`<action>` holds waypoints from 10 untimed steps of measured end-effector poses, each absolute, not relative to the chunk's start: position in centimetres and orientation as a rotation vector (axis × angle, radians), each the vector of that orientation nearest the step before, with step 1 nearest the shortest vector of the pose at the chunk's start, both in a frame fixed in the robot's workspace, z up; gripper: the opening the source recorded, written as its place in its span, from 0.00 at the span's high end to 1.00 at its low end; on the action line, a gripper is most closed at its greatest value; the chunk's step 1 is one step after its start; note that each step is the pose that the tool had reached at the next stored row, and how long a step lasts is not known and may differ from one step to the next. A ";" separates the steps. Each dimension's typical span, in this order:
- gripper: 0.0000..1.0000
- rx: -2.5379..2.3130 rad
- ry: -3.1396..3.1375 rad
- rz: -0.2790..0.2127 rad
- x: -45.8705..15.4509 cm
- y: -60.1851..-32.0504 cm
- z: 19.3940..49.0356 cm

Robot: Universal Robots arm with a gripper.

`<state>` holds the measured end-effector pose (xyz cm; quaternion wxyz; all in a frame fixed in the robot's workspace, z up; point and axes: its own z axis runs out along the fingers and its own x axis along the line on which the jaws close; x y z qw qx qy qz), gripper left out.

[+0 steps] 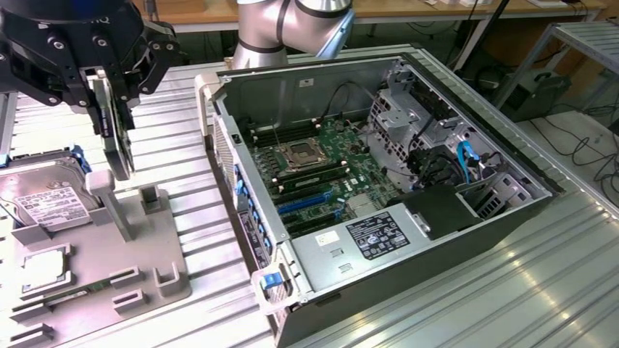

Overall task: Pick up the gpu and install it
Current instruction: 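Pick up the gpu and move the gpu toward the slot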

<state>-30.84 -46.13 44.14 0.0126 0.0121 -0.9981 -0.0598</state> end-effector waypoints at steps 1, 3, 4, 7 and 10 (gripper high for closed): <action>0.73 0.038 -3.111 -0.186 -30.8 -46.1 44.1; 0.73 0.038 -3.111 -0.187 -30.8 -46.1 44.1; 0.73 0.038 -3.111 -0.187 -30.7 -46.1 44.1; 0.73 0.038 -3.111 -0.186 -30.7 -46.1 44.1; 0.73 0.038 -3.111 -0.186 -30.6 -46.1 44.1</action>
